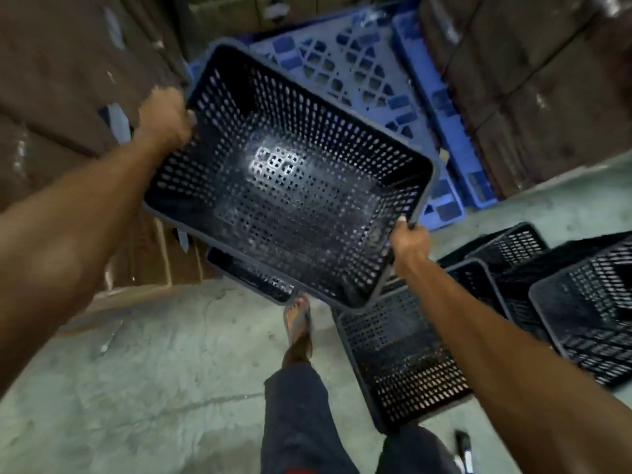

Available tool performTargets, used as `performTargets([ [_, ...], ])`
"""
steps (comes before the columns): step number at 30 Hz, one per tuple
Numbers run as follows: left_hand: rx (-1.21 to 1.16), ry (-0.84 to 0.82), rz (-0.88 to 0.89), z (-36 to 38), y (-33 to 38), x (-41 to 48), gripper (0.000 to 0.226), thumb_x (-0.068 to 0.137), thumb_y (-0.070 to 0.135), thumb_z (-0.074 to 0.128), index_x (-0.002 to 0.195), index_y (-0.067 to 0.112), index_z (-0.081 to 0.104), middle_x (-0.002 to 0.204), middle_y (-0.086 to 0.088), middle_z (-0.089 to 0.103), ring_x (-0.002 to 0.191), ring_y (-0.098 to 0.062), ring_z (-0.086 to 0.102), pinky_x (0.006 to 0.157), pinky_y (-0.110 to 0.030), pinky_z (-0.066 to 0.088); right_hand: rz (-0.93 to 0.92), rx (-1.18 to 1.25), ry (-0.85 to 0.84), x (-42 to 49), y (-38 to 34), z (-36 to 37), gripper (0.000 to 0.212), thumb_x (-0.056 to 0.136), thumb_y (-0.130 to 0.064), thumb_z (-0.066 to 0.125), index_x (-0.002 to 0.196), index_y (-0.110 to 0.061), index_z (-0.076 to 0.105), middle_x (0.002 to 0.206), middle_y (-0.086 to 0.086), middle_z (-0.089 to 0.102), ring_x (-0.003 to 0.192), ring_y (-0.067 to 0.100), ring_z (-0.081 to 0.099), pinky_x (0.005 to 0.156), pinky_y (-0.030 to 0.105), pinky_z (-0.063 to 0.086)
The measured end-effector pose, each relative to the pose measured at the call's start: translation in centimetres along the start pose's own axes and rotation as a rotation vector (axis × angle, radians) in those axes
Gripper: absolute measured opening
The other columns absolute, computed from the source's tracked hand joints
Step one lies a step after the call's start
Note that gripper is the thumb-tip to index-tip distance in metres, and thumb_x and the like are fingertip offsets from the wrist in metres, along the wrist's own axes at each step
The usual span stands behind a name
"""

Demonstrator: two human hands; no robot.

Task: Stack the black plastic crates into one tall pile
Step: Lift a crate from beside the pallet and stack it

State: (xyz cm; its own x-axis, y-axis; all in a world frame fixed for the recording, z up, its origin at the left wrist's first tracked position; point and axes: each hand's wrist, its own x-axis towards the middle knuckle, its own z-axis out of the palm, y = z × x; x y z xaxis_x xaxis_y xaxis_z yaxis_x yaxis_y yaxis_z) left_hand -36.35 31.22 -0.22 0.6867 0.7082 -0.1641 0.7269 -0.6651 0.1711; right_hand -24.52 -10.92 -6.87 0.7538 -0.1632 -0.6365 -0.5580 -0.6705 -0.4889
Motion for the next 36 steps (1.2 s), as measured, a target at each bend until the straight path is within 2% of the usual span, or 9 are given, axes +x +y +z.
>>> performTargets([
  [2,0.019,0.050,0.038,-0.9,0.6,-3.5,0.053,0.097,0.034,0.042,0.090,-0.017,0.055,0.091,-0.039,0.059,0.082,-0.052,0.059,0.067,-0.050,0.047,-0.160,-0.111,0.070,0.1,-1.1,-4.9,0.048,0.100,-0.038,0.044,0.124,0.000,0.058,0.125,0.023,0.061,0.116,0.043,0.054,0.098,0.050,0.043],
  [6,0.004,0.199,0.021,-2.0,4.2,-14.1,0.058,0.096,0.039,0.034,0.082,-0.014,0.053,0.080,-0.040,0.057,0.071,-0.053,0.057,0.062,-0.055,0.047,-0.413,-0.230,0.159,0.4,-1.8,-14.0,0.046,0.101,-0.037,0.043,0.119,0.002,0.058,0.120,0.029,0.060,0.113,0.046,0.054,0.091,0.049,0.043],
  [10,-0.083,0.255,-0.285,-2.8,9.9,-26.8,0.048,0.099,0.035,0.039,0.099,-0.010,0.057,0.098,-0.039,0.061,0.090,-0.054,0.061,0.076,-0.055,0.051,-0.653,-0.332,0.212,0.5,-0.2,-21.7,0.048,0.100,-0.040,0.042,0.119,0.001,0.058,0.118,0.031,0.061,0.112,0.048,0.055,0.089,0.049,0.045],
  [14,-0.131,0.282,-0.301,-0.8,16.0,-37.9,0.046,0.100,0.029,0.040,0.116,-0.013,0.051,0.102,-0.043,0.061,0.093,-0.057,0.060,0.078,-0.056,0.050,-0.794,-0.425,0.201,0.8,4.4,-28.8,0.047,0.100,-0.040,0.042,0.115,0.002,0.058,0.112,0.033,0.061,0.109,0.048,0.056,0.085,0.050,0.046],
  [17,-0.178,0.269,-0.340,3.6,19.3,-45.2,0.046,0.102,0.030,0.039,0.113,-0.012,0.050,0.106,-0.043,0.060,0.094,-0.055,0.061,0.074,-0.052,0.049,-0.847,-0.499,0.193,1.8,9.2,-32.8,0.044,0.098,-0.039,0.044,0.108,0.001,0.060,0.108,0.034,0.063,0.105,0.050,0.059,0.084,0.050,0.048],
  [20,-0.252,0.188,-0.384,7.8,22.3,-50.5,0.040,0.103,0.030,0.038,0.103,-0.008,0.050,0.088,-0.034,0.062,0.080,-0.051,0.060,0.061,-0.044,0.040,-0.851,-0.567,0.152,3.6,13.5,-35.6,0.043,0.098,-0.040,0.044,0.103,-0.001,0.061,0.102,0.034,0.065,0.101,0.049,0.061,0.081,0.048,0.049],
  [23,-0.267,0.147,-0.409,11.0,24.4,-54.1,0.038,0.102,0.026,0.040,0.106,-0.010,0.052,0.089,-0.037,0.063,0.081,-0.053,0.062,0.062,-0.050,0.044,-0.830,-0.611,0.153,4.6,16.9,-36.9,0.043,0.098,-0.040,0.044,0.105,-0.001,0.062,0.102,0.034,0.065,0.102,0.049,0.059,0.083,0.049,0.049],
  [26,-0.265,0.089,-0.418,13.3,25.4,-57.4,0.036,0.101,0.021,0.043,0.098,-0.012,0.056,0.088,-0.040,0.064,0.084,-0.055,0.063,0.070,-0.055,0.049,-0.808,-0.685,0.111,5.3,20.6,-37.6,0.043,0.099,-0.039,0.044,0.107,-0.001,0.061,0.103,0.034,0.064,0.102,0.050,0.058,0.083,0.049,0.048],
  [36,-0.274,0.024,-0.472,18.1,26.6,-58.0,0.032,0.100,0.027,0.045,0.101,-0.005,0.049,0.087,-0.035,0.064,0.081,-0.053,0.062,0.065,-0.049,0.049,-0.816,-0.737,0.086,10.6,23.2,-36.5,0.043,0.100,-0.041,0.041,0.111,-0.004,0.061,0.091,0.031,0.067,0.085,0.047,0.063,0.071,0.047,0.052],
])
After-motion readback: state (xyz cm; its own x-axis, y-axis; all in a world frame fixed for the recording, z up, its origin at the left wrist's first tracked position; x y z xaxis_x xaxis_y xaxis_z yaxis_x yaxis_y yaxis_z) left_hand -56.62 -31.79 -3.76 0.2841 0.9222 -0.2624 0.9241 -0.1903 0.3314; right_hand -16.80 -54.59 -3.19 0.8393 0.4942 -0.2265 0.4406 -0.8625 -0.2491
